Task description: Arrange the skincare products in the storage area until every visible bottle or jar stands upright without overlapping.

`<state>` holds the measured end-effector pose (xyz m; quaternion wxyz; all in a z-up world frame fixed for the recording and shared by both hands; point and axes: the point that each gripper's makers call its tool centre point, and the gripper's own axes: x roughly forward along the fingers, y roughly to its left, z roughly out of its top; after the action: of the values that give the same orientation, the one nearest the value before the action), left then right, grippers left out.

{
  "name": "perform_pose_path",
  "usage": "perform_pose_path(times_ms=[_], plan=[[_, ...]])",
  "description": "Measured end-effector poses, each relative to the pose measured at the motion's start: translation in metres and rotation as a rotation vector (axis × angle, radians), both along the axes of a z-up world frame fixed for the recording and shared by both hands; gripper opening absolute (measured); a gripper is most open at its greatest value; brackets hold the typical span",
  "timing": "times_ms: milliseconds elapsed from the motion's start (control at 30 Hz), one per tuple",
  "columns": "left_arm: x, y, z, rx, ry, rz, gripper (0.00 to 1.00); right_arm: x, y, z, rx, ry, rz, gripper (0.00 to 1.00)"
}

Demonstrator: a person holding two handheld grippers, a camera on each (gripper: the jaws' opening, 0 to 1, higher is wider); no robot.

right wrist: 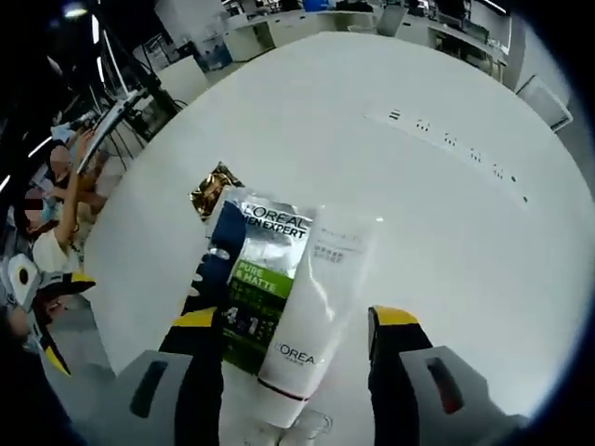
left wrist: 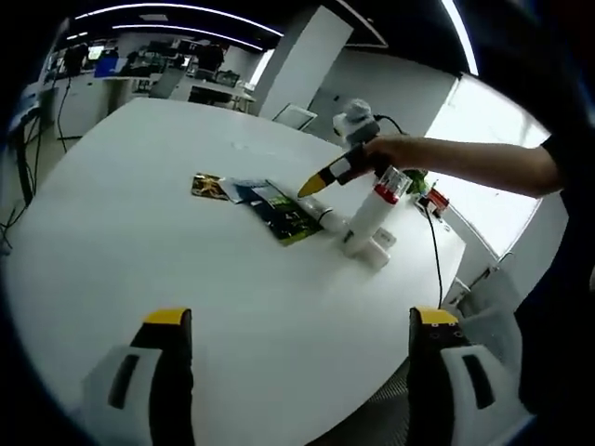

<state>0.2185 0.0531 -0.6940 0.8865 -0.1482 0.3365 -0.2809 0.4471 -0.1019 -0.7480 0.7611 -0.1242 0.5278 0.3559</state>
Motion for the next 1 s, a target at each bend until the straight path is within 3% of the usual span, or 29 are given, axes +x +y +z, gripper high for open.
perform_pose_path(times_ms=[233,433,867,1000], plan=[[0.000,0.003,-0.008,-0.012,0.031,0.022,0.89,0.014,-0.006,-0.021,-0.081,0.018,0.021,0.58],[0.004,-0.001,-0.011,-0.024,0.040,0.013,0.88,0.021,-0.016,-0.017,-0.140,-0.003,0.034,0.45],[0.004,-0.009,-0.016,-0.023,0.057,-0.020,0.87,0.021,-0.016,-0.020,-0.205,-0.033,0.087,0.41],[0.004,-0.010,-0.016,-0.019,0.062,-0.024,0.86,0.022,-0.016,-0.020,-0.216,-0.034,0.049,0.40]])
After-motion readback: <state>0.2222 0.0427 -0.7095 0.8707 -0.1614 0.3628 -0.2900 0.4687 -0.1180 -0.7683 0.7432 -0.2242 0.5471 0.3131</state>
